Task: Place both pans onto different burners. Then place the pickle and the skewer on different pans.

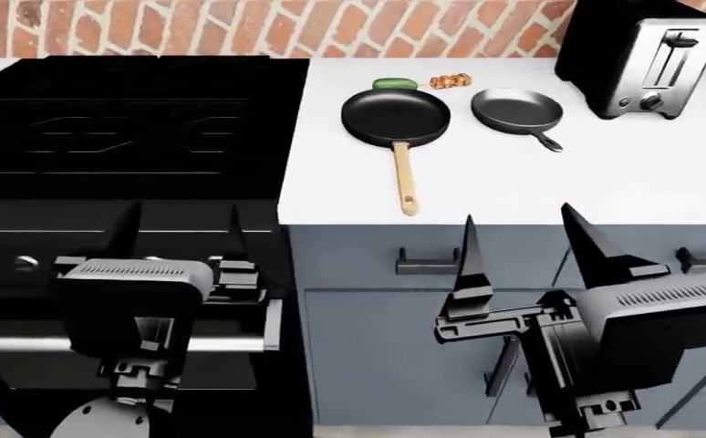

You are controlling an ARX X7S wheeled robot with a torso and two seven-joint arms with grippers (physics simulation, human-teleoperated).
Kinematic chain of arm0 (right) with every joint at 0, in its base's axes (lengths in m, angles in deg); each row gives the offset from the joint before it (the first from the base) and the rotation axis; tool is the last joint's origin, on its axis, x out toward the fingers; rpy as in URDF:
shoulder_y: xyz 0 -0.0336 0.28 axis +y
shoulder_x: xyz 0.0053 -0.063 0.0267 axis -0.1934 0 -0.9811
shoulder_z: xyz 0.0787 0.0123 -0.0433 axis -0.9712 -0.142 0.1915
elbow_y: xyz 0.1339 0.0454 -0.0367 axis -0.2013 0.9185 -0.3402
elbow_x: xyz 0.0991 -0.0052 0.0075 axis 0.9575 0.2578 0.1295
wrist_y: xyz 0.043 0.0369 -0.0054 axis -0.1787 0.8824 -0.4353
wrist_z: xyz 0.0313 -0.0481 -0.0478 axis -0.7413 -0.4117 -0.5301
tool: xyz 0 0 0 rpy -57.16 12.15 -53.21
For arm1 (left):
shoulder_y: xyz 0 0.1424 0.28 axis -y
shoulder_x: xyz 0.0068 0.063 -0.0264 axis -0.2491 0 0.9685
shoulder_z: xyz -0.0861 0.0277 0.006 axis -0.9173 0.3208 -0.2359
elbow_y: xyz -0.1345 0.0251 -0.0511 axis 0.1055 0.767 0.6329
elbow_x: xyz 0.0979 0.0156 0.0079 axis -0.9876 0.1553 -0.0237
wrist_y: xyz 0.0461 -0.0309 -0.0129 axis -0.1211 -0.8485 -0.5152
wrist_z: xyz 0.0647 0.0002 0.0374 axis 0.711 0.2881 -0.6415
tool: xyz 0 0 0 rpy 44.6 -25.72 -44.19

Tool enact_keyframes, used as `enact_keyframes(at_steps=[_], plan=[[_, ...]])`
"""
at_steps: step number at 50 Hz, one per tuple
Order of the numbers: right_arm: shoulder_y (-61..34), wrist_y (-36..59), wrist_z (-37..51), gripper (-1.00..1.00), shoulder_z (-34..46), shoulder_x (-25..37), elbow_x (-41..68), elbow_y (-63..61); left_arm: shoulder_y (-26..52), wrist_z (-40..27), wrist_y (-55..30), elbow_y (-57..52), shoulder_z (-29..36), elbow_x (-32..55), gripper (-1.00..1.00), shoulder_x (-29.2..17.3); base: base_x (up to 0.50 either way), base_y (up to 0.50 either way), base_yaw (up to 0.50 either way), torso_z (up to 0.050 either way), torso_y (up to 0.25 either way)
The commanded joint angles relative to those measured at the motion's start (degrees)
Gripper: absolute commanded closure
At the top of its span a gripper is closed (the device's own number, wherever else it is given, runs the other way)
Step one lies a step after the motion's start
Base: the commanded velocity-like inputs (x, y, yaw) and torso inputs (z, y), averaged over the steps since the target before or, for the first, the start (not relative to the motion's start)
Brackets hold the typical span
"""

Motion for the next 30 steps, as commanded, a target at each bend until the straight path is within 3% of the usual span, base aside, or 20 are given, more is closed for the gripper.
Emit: enact_keyframes(at_steps=[1,30], plan=[[0.4,-0.3,0.5,-1.0,0.2,0.5,0.2,-1.2,-0.5,-1.3,0.8,-2.3,1.1,-1.2,-1.0,-0.8,0.0,-0.5,0.0,0.0,0.0],[-0.6,0.8,1.3,-1.0,1.9,1.2,1.0,-1.6,0.8,-4.1,-1.1,-2.7,2.2,-1.2,-1.0,-2.0,0.0,-0.5,0.0,0.0,0.0]])
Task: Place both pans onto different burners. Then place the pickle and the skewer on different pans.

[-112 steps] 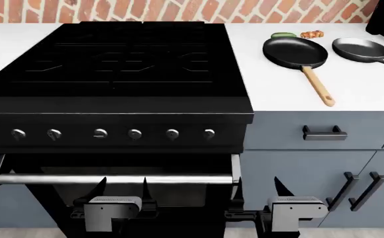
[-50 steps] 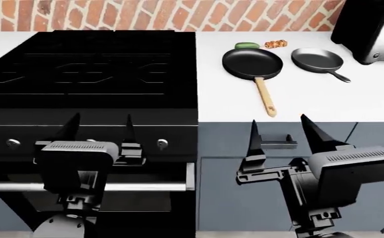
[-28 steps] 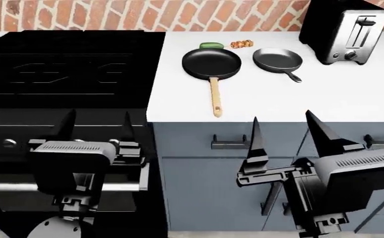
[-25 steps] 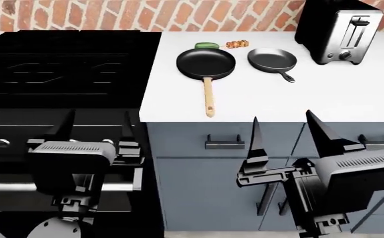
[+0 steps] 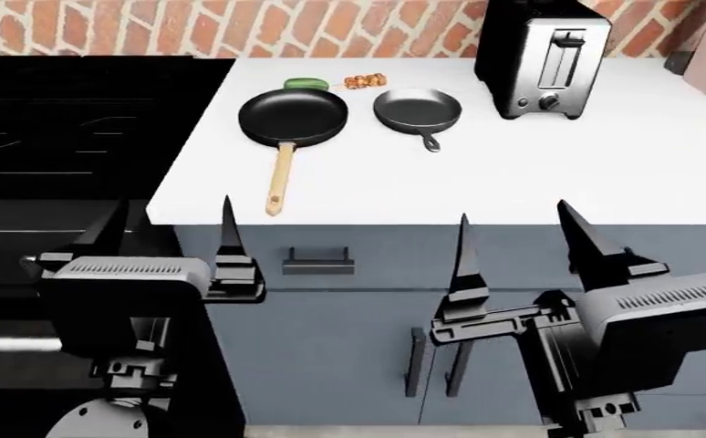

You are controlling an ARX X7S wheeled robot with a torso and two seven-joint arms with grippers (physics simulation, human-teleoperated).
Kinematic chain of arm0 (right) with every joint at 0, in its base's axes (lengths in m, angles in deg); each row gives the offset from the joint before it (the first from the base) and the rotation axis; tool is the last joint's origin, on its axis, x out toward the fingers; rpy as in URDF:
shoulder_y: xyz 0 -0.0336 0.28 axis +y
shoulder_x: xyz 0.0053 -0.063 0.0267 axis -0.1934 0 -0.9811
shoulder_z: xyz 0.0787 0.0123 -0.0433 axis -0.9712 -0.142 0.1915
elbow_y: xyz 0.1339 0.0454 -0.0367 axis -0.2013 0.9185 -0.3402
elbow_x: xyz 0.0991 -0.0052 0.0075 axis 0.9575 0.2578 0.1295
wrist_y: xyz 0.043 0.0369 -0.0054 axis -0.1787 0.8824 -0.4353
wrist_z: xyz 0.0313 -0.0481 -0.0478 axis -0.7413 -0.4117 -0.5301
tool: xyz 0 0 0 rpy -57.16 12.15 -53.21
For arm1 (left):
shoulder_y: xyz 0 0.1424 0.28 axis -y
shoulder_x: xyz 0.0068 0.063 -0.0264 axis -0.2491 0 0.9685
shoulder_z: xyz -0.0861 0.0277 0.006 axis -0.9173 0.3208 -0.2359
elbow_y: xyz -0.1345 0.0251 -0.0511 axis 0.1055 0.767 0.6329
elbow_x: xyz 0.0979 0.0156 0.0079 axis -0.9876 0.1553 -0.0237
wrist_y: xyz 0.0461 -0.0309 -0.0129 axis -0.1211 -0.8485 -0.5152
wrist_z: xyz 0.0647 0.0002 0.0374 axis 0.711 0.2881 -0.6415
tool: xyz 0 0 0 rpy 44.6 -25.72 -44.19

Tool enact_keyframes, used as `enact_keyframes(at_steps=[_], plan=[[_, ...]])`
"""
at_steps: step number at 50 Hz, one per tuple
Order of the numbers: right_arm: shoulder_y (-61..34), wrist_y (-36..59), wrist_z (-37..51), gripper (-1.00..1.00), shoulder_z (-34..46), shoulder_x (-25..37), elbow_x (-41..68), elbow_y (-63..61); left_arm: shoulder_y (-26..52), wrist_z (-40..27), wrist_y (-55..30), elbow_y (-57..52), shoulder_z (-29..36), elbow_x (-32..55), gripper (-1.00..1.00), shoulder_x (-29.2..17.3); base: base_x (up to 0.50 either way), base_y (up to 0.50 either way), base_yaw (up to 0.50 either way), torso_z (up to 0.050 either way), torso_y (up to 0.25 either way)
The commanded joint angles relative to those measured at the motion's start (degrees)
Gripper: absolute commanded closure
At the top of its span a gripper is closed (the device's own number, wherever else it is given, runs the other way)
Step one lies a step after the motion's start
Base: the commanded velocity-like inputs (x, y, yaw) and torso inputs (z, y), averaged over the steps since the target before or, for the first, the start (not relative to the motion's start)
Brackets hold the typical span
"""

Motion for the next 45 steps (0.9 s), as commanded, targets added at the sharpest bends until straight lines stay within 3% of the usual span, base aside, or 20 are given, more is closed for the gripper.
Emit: enact_keyframes(at_steps=[1,8,40,45], plan=[[-0.4,0.8,0.5,-1.0,0.7,0.3,0.2,-0.4,0.2,-0.9,-0.1,-0.2,0.8,-0.6,-1.0,-0.6,0.0,-0.48,0.0,0.0,0.0],[-0.5,1.3,1.1,-1.0,0.9,0.6,0.0,-0.4,0.3,-1.3,-0.4,-0.6,0.9,-0.6,-1.0,-0.9,0.0,0.0,0.0,0.0,0.0],[-1.4,4.5,2.0,-1.0,2.5,2.0,0.9,-3.8,1.0,-1.9,-5.8,-5.2,-0.3,3.3,-1.0,-2.2,0.5,-0.05,0.0,0.0,0.0],[-1.4,6.0,2.2,-1.0,2.9,2.2,1.8,-6.5,2.0,-1.2,-12.0,-8.3,-2.9,8.2,-1.0,-2.6,0.5,0.0,0.0,0.0,0.003]])
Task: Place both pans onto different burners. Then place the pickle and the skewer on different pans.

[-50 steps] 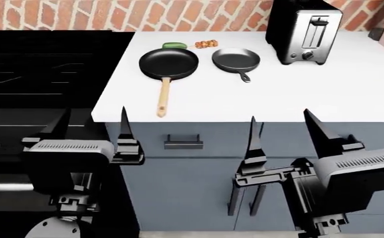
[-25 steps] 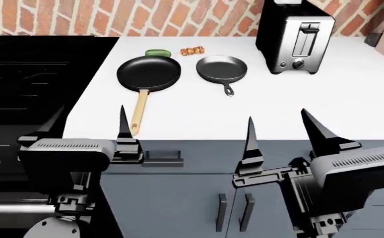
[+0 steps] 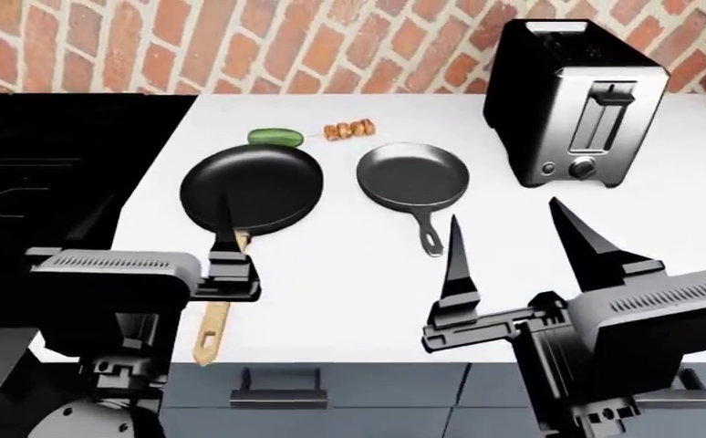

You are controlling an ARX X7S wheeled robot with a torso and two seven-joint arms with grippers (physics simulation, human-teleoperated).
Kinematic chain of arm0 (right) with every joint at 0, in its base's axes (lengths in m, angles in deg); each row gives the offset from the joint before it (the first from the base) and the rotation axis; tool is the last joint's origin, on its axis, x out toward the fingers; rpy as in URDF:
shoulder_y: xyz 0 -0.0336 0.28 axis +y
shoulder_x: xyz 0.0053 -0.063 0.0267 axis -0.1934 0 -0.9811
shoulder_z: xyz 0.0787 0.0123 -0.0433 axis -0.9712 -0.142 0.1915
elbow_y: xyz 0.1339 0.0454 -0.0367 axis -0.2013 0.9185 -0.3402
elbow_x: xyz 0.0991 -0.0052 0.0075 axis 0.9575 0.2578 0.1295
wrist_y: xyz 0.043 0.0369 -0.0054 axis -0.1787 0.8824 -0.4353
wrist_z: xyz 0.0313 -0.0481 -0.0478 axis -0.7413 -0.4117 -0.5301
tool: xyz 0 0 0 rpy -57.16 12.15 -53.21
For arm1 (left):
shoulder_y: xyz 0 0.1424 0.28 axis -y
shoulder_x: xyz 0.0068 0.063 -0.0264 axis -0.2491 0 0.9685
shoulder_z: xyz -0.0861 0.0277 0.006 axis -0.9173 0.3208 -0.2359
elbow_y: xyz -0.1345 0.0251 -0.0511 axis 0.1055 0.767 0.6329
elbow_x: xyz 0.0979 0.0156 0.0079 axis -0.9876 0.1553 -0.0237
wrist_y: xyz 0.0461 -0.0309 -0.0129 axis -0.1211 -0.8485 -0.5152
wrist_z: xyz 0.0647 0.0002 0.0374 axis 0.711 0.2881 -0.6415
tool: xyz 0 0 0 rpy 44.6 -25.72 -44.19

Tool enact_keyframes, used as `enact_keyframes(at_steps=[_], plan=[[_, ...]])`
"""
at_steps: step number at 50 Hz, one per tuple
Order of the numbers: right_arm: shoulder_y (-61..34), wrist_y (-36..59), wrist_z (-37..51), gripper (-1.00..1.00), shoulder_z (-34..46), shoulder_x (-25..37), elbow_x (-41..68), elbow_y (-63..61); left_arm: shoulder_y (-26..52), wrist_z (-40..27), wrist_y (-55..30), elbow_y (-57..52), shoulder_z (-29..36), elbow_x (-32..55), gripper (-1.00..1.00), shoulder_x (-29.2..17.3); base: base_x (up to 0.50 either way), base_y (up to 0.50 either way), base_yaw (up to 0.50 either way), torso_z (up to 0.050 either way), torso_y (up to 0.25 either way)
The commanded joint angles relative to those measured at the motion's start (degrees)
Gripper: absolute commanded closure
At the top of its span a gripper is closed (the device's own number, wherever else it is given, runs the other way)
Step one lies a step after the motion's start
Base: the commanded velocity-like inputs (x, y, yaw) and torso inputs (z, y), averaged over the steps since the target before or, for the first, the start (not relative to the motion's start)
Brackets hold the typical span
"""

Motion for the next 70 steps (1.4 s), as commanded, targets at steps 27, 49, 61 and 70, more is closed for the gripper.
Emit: enact_keyframes(at_steps=[27,49,61,70], plan=[[-3.4,10.7,3.7,-1.0,0.3,0.5,5.2,-2.6,0.9,0.0,-7.3,-5.5,-2.6,6.7,-1.0,-1.7,0.26,0.0,0.0,0.0,0.0],[-23.6,45.7,5.2,-1.0,-1.3,-4.3,13.2,6.4,0.9,-0.3,-8.5,-6.9,-4.1,9.2,-1.0,-2.5,0.0,0.0,0.0,0.0,0.0],[-23.8,45.4,5.1,-1.0,-1.6,-5.0,13.1,14.3,1.1,-0.8,-9.8,-8.0,-4.9,10.7,-1.0,-3.0,0.0,0.0,0.0,0.0,0.0],[-23.9,44.2,5.2,-1.0,0.1,-5.5,12.9,18.5,1.4,-1.0,-10.3,-8.4,-5.7,11.7,-1.0,-3.2,0.0,0.0,0.0,0.0,0.0]])
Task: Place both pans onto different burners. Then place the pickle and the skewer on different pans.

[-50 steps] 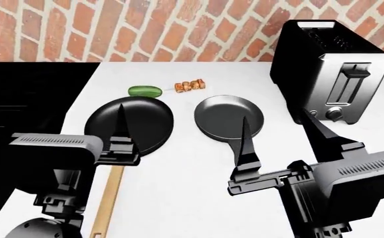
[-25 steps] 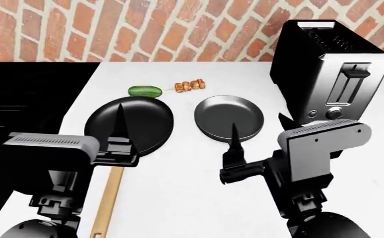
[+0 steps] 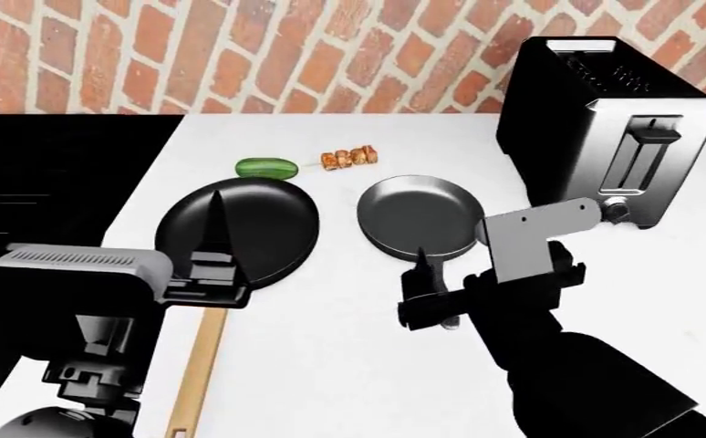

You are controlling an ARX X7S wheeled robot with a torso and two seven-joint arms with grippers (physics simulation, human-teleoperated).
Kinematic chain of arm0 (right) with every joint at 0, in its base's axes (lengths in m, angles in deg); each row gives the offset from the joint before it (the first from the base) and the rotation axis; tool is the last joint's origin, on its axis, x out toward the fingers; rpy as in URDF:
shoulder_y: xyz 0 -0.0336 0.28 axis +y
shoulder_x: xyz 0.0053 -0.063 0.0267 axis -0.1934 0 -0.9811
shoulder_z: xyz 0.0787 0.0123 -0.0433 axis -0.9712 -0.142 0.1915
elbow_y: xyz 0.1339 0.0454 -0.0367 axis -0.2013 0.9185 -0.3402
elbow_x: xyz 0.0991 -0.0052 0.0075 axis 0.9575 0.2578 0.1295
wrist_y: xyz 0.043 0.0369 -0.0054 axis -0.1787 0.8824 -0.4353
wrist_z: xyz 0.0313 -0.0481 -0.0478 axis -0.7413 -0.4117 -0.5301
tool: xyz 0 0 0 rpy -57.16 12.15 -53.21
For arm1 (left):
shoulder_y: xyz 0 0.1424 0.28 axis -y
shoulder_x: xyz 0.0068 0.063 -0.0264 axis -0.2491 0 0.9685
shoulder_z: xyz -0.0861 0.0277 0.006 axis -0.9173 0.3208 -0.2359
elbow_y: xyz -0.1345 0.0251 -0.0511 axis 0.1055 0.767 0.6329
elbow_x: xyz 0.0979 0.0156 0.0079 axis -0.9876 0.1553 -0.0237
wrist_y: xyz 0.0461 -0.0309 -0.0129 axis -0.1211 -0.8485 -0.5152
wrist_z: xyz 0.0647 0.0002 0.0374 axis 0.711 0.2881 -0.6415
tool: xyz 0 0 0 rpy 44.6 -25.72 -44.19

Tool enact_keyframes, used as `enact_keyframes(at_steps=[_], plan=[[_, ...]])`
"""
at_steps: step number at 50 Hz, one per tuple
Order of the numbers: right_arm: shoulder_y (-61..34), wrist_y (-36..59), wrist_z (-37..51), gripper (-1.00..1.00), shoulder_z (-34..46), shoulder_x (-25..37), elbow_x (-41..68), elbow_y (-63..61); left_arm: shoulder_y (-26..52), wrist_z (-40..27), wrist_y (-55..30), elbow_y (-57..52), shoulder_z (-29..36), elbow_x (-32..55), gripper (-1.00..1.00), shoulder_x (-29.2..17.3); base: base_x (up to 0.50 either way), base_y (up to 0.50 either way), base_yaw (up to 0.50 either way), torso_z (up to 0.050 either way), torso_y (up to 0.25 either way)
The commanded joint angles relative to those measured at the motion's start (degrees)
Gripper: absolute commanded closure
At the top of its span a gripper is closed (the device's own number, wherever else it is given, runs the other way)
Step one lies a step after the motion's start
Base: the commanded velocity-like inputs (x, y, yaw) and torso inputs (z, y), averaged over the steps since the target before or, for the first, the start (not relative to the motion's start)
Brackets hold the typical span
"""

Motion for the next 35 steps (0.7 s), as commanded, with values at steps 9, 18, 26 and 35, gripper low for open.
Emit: enact_keyframes(at_steps=[9,18,26,35], plan=[[0.6,-2.2,0.0,-1.0,2.1,-0.8,-0.1,8.8,0.0,-0.5,-0.8,-1.0,-1.4,2.2,-1.0,-0.4,0.0,0.0,0.0,0.0,0.0],[2.3,-4.6,-0.3,-1.0,3.1,-1.5,0.0,12.0,0.2,-0.7,-1.2,-1.4,-2.6,3.6,-1.0,-0.7,0.0,0.0,0.0,0.0,0.0],[3.3,-6.8,-0.8,-1.0,3.8,-1.5,0.2,13.8,0.2,-0.9,-1.2,-1.5,-2.6,4.0,-1.0,-0.8,0.0,0.0,0.0,0.0,0.0],[3.7,-8.1,-0.3,1.0,4.0,-1.3,-0.3,16.4,0.2,-1.3,-1.2,-1.9,-2.9,4.6,-1.0,-1.1,0.0,0.0,0.0,0.0,0.0]])
